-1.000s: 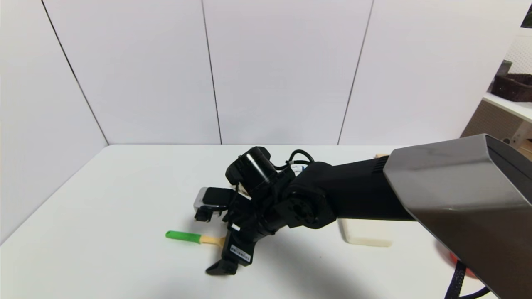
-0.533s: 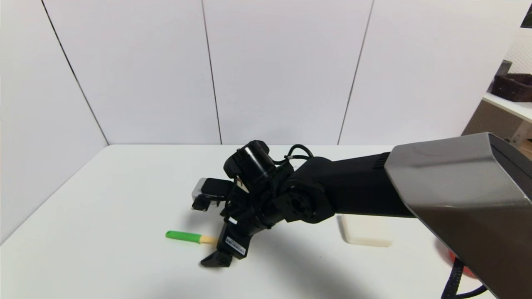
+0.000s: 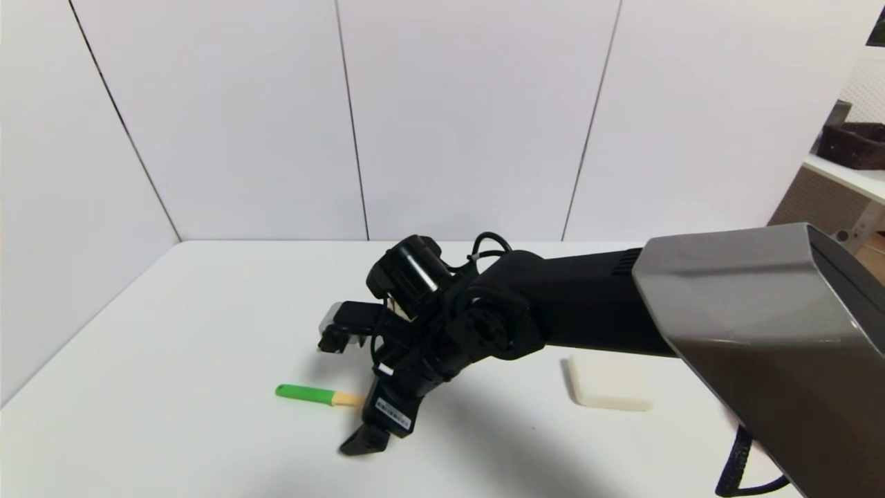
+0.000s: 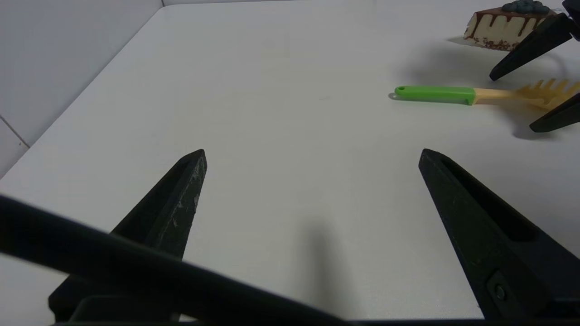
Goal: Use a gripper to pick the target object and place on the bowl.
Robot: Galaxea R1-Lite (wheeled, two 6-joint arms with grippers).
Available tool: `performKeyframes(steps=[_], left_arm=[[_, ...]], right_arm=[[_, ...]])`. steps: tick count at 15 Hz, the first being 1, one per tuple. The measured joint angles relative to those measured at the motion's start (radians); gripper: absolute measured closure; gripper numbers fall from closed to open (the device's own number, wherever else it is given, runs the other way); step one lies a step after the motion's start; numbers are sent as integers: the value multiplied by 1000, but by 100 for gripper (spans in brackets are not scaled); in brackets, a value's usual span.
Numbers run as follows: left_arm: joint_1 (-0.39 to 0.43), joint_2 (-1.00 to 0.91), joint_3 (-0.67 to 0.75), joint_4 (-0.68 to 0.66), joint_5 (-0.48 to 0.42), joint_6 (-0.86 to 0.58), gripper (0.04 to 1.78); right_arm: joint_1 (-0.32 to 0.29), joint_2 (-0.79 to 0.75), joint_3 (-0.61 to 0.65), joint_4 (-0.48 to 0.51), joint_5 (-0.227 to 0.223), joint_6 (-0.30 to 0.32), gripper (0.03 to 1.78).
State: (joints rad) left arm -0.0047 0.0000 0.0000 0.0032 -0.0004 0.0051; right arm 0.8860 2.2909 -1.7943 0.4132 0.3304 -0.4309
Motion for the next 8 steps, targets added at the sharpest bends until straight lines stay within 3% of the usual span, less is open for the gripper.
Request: performKeyframes(steps=[8], left_arm=[[0, 0, 0, 0, 0, 0, 13]], right_arm=[[7, 26, -31, -6, -1, 1, 4]])
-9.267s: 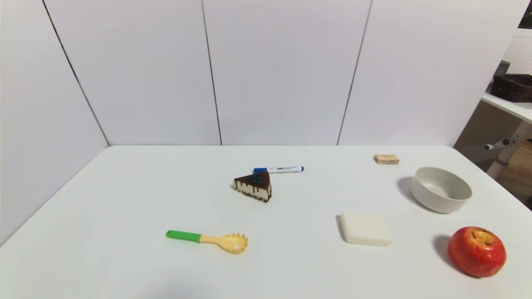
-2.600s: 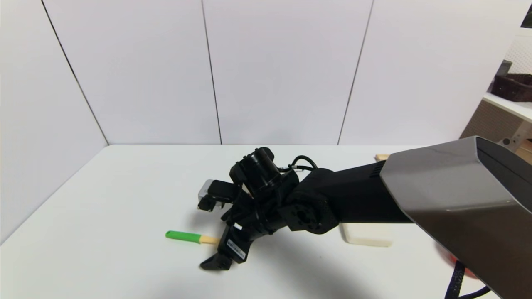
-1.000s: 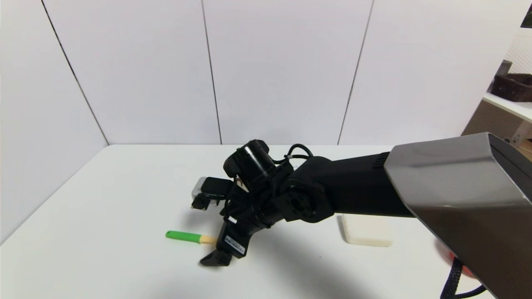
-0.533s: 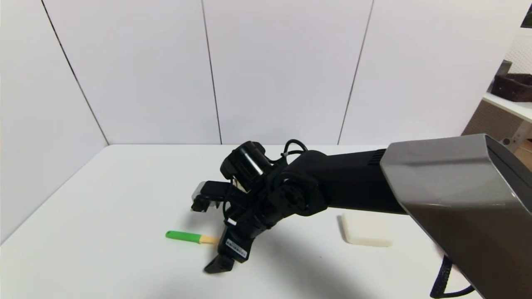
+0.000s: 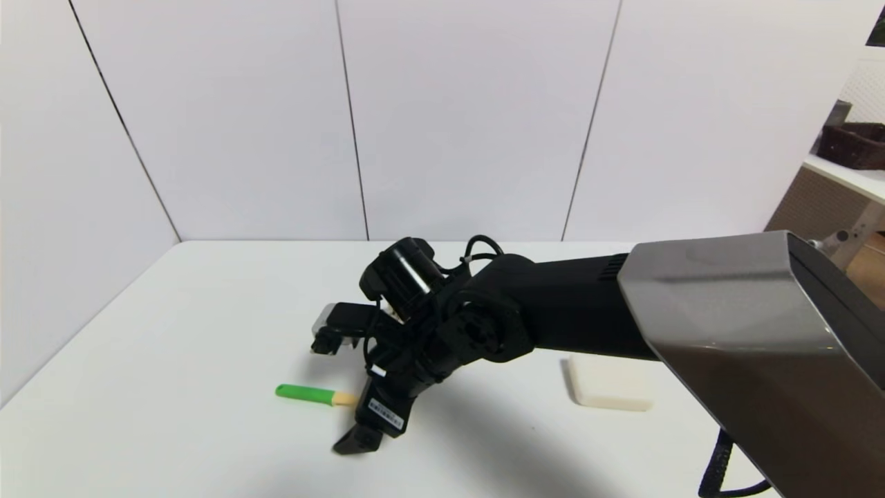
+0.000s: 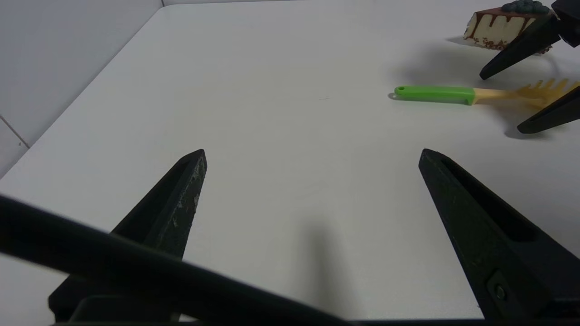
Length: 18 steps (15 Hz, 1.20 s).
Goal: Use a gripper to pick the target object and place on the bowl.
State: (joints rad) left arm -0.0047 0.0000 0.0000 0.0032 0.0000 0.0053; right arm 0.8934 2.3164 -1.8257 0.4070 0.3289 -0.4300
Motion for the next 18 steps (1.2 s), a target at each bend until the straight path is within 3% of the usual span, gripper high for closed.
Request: performKeyframes(steps=[15, 18], left_arm=[[0, 0, 0, 0, 0, 0, 13], [0, 0, 0, 0, 0, -1, 13]], right_arm=[[8, 28, -10, -33, -3, -3, 4], [6, 30, -10, -31, -4, -6, 48]])
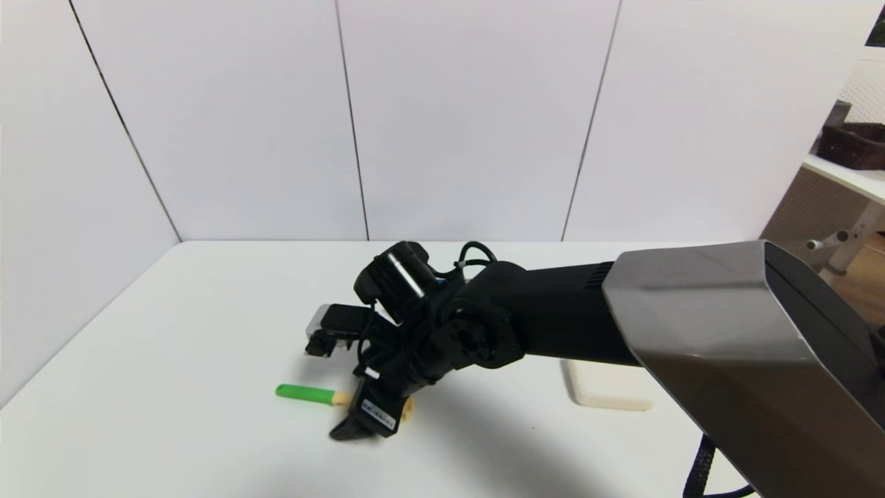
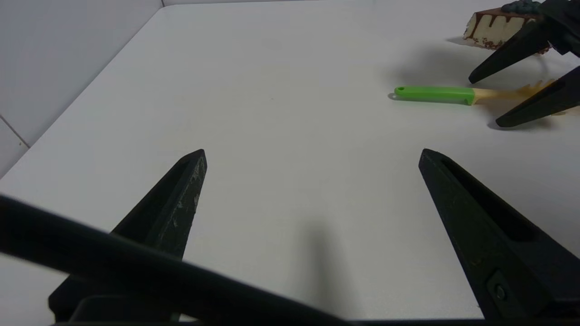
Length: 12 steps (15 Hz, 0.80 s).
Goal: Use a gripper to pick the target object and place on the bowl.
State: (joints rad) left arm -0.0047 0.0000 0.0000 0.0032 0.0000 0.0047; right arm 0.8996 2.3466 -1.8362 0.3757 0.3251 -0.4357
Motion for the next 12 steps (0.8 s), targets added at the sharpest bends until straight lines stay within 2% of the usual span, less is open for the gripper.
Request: performKeyframes(steps=[6, 7, 8, 12], left_arm=[[0, 0, 0, 0, 0, 1, 13], [0, 0, 0, 0, 0, 1, 13], [0, 0, 0, 0, 0, 0, 13], [0, 0, 0, 0, 0, 1, 13]], right_arm=[[-1, 1, 4, 3, -1, 0, 113], [-1, 1, 4, 4, -1, 0, 150], [-1, 1, 5, 4, -1, 1, 170], [-1, 1, 5, 4, -1, 2, 170]])
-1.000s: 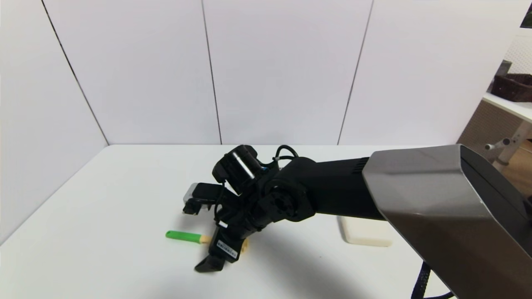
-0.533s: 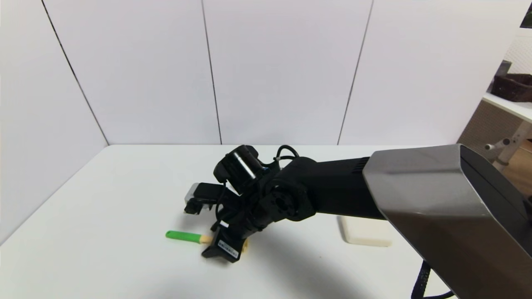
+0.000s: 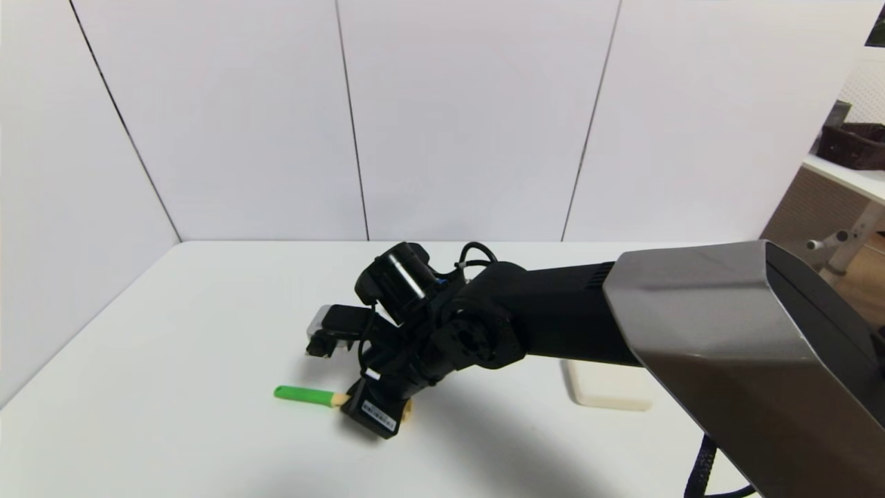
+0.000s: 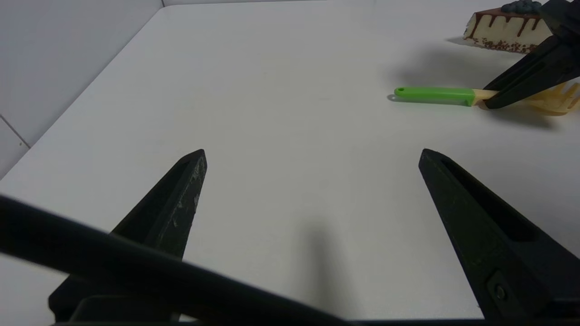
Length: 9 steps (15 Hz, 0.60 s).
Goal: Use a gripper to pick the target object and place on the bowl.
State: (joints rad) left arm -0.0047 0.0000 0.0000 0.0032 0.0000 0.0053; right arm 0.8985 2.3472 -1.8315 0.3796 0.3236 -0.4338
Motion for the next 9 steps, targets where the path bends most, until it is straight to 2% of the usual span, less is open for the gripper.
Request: performKeyframes(steps=[5, 9], left_arm=[[0, 0, 0, 0, 0, 0, 13], [0, 0, 0, 0, 0, 0, 13]], right_arm=[[-6, -28, 0, 12, -2, 7, 170], [-49, -114, 21, 4, 3, 36, 170]])
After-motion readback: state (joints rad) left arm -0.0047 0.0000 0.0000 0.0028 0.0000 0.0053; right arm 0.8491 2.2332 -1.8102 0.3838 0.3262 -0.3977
